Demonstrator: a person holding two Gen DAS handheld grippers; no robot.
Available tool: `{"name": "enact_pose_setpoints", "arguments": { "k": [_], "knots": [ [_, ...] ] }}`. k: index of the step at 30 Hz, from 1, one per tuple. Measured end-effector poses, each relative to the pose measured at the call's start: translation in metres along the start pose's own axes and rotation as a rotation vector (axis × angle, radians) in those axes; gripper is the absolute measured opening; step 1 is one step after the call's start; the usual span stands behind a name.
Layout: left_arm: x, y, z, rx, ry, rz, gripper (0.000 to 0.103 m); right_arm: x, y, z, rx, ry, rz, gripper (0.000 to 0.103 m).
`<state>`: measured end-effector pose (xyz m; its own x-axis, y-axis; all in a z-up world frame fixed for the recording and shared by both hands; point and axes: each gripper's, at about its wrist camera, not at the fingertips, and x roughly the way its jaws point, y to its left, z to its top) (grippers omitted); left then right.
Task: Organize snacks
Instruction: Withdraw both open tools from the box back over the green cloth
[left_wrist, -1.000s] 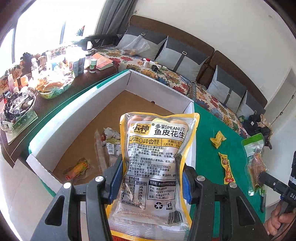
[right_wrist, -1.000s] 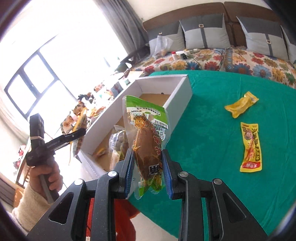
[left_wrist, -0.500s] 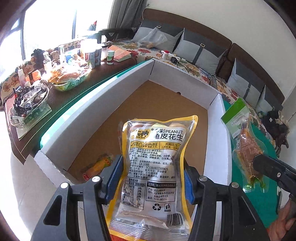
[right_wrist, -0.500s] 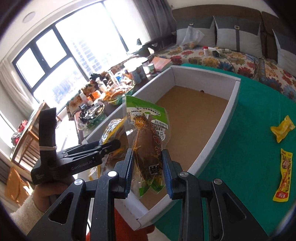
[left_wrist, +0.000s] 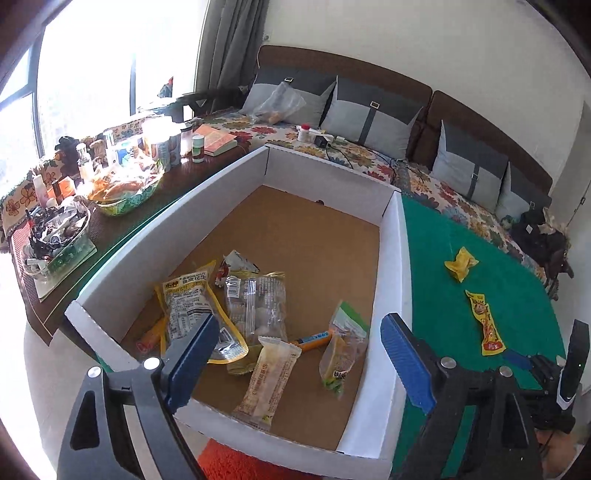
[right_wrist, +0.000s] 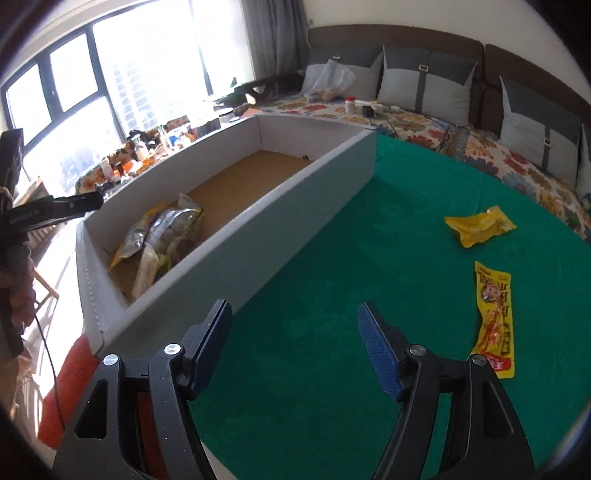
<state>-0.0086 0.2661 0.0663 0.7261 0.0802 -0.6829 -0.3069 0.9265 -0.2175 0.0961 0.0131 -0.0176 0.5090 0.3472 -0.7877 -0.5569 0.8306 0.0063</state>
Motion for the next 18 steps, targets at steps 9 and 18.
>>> {"name": "enact_pose_setpoints", "arguments": {
  "k": [9,18],
  "knots": [
    [0.029,-0.176,-0.035,0.215,0.088,-0.3,0.1,-0.038,-0.169,-0.114,0.297,0.01,-0.419,0.074],
    [0.14,-0.254,-0.094,0.33,0.257,-0.196,0.1,-0.034,-0.192,-0.134,0.313,0.045,-0.425,0.074]
  ]
}}
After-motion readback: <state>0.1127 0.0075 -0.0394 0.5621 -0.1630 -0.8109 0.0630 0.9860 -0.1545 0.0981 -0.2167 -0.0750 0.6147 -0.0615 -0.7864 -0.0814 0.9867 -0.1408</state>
